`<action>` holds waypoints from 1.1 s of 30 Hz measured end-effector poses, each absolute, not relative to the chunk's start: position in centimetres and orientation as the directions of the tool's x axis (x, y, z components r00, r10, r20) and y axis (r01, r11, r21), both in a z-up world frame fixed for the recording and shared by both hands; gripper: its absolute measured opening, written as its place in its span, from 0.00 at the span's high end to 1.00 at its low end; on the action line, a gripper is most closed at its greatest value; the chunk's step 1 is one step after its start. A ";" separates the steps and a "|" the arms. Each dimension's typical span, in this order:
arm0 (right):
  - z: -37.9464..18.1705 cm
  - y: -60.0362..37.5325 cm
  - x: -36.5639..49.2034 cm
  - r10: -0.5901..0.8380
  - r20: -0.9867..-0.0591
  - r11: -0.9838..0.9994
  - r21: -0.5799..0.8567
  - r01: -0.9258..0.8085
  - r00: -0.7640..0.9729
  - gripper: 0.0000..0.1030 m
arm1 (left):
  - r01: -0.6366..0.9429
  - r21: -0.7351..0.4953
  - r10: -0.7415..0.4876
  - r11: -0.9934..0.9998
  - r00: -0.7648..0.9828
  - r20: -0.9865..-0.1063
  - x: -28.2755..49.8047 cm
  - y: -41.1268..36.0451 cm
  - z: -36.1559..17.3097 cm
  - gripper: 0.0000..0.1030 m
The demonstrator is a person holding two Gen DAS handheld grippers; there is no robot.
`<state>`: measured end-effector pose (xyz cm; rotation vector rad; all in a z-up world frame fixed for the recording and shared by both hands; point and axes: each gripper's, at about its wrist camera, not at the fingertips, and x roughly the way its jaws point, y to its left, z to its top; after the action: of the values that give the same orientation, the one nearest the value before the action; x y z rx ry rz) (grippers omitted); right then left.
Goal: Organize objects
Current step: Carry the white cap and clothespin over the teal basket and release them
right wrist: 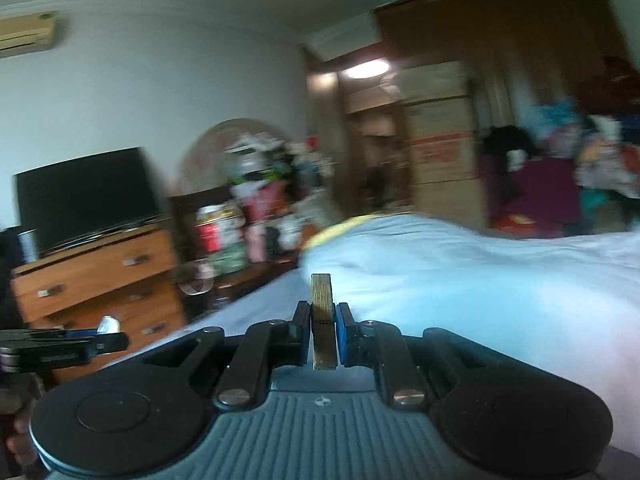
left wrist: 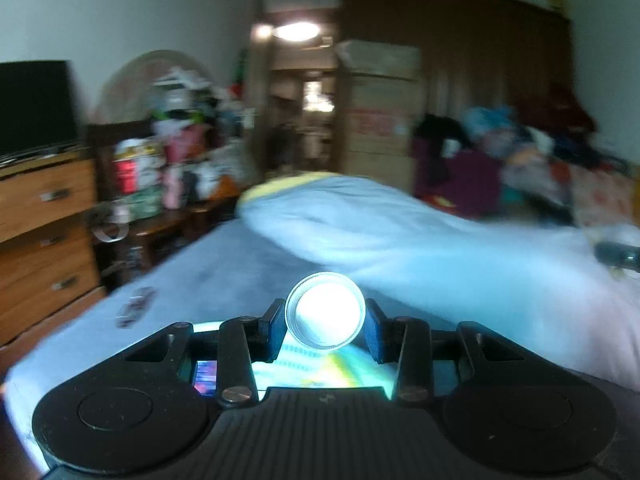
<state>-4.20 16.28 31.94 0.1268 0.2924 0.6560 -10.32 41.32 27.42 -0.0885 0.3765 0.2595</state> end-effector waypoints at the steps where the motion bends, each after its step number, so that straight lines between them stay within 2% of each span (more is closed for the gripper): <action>1: 32.5 17.9 -4.4 0.641 -0.233 0.767 0.213 -0.605 0.731 0.86 | -0.294 -0.045 0.256 0.955 0.889 -0.380 -10.9 42.8 27.8 0.60; 7: 34.7 26.7 -6.2 0.736 -0.291 0.675 0.248 -0.694 0.611 0.86 | -0.384 -0.059 0.326 0.922 0.847 -0.420 -13.7 48.4 28.7 0.60; 16: 34.7 35.8 -9.5 0.780 -0.392 0.601 0.254 -0.758 0.487 0.86 | -0.397 -0.078 0.298 0.914 0.792 -0.533 -14.1 51.3 26.1 0.60; 33: 33.0 37.9 -9.6 0.773 -0.437 0.592 0.239 -0.769 0.460 0.86 | -0.391 -0.075 0.285 0.917 0.777 -0.562 -13.6 51.6 24.3 0.60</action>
<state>-9.63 37.92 33.00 0.0078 0.5419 0.9494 -13.63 51.61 24.29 -0.1923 0.5747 0.3677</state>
